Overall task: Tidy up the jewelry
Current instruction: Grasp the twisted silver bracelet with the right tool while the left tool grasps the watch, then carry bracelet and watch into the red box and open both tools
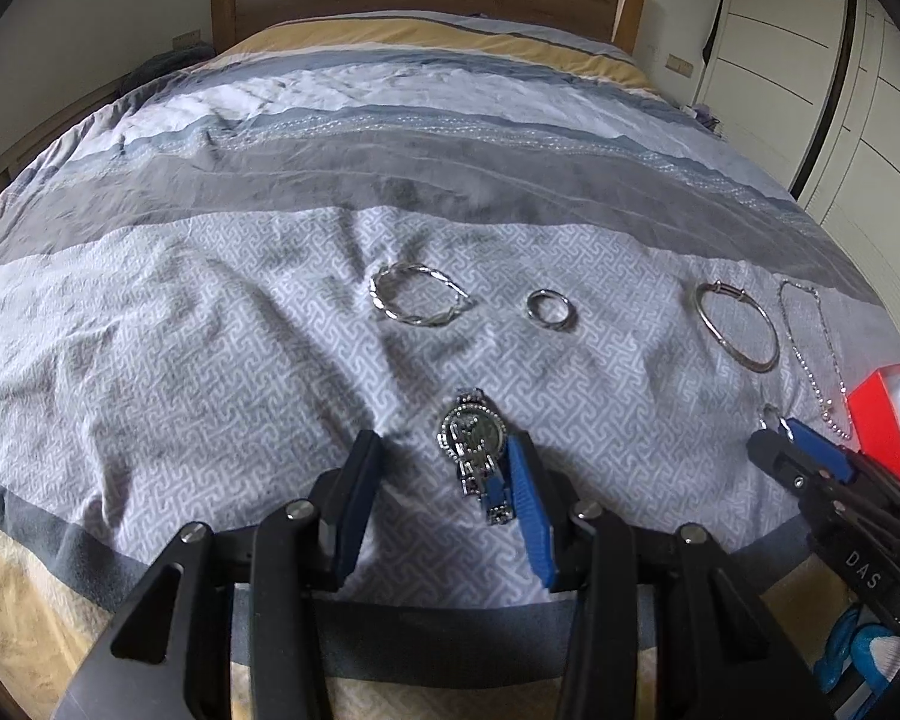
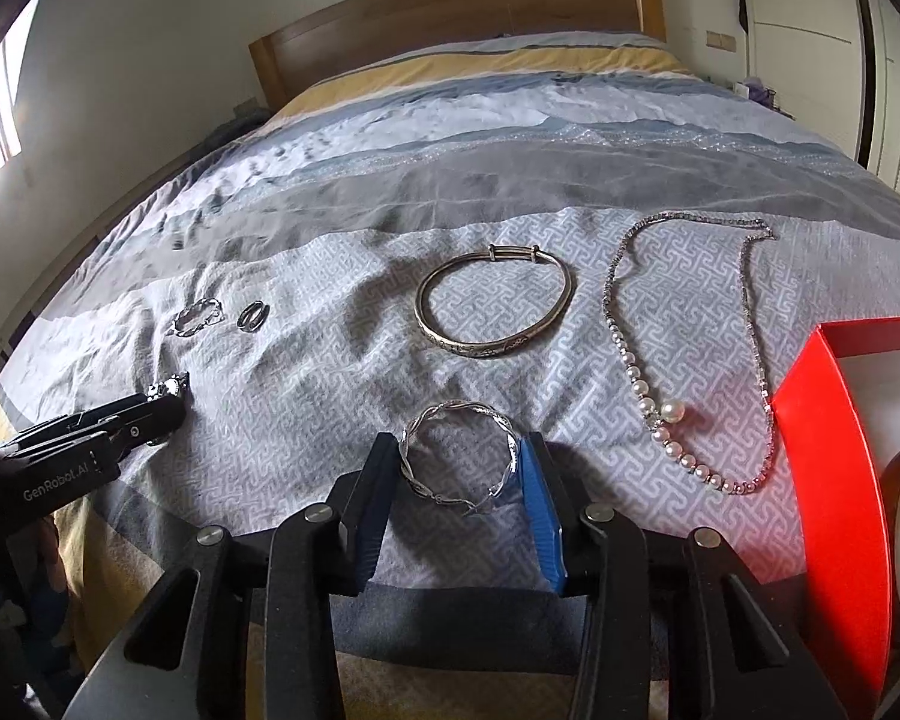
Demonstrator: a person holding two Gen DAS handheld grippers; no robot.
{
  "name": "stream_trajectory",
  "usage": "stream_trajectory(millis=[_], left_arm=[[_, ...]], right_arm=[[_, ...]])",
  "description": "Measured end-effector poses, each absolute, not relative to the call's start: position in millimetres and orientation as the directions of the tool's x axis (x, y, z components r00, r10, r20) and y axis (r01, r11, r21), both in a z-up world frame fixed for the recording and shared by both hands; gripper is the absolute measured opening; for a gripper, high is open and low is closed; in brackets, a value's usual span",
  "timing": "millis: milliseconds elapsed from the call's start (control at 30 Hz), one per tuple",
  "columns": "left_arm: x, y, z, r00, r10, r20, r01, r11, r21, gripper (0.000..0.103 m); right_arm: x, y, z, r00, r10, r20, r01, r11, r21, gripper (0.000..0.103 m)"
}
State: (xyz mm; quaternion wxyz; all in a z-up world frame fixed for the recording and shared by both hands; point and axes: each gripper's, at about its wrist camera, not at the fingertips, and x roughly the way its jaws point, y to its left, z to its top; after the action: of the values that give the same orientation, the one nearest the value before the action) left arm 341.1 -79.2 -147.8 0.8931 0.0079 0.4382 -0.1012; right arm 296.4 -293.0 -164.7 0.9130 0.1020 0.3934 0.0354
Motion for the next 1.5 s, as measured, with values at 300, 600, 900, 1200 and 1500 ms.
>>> stream_trajectory(millis=[300, 600, 900, 1200, 1500], left_arm=[[336, -81, -141, 0.599, -0.17, -0.783, 0.189, 0.98, -0.069, 0.023], [304, -75, -113, 0.603, -0.176, -0.778, 0.181, 0.98, -0.082, 0.023], [261, -95, -67, 0.622, -0.238, -0.746, 0.239, 0.965, -0.109, 0.023], [223, -182, -48, 0.57, -0.369, -0.734, 0.391, 0.908, -0.153, 0.023], [196, -296, -58, 0.472, -0.474, -0.743, 0.544, 0.82, -0.177, 0.023]], right_arm=[[289, -294, -159, 0.696, 0.165, -0.698, 0.0, 0.973, 0.23, 0.041], [261, -288, -137, 0.691, 0.2, -0.694, -0.025, 0.967, 0.253, 0.041], [209, -294, -90, 0.722, 0.192, -0.664, -0.032, 0.969, 0.245, 0.04], [163, -364, -66, 0.749, 0.091, -0.656, 0.058, 0.978, 0.201, 0.04], [142, -468, -81, 0.707, -0.033, -0.707, 0.166, 0.979, 0.121, 0.041]])
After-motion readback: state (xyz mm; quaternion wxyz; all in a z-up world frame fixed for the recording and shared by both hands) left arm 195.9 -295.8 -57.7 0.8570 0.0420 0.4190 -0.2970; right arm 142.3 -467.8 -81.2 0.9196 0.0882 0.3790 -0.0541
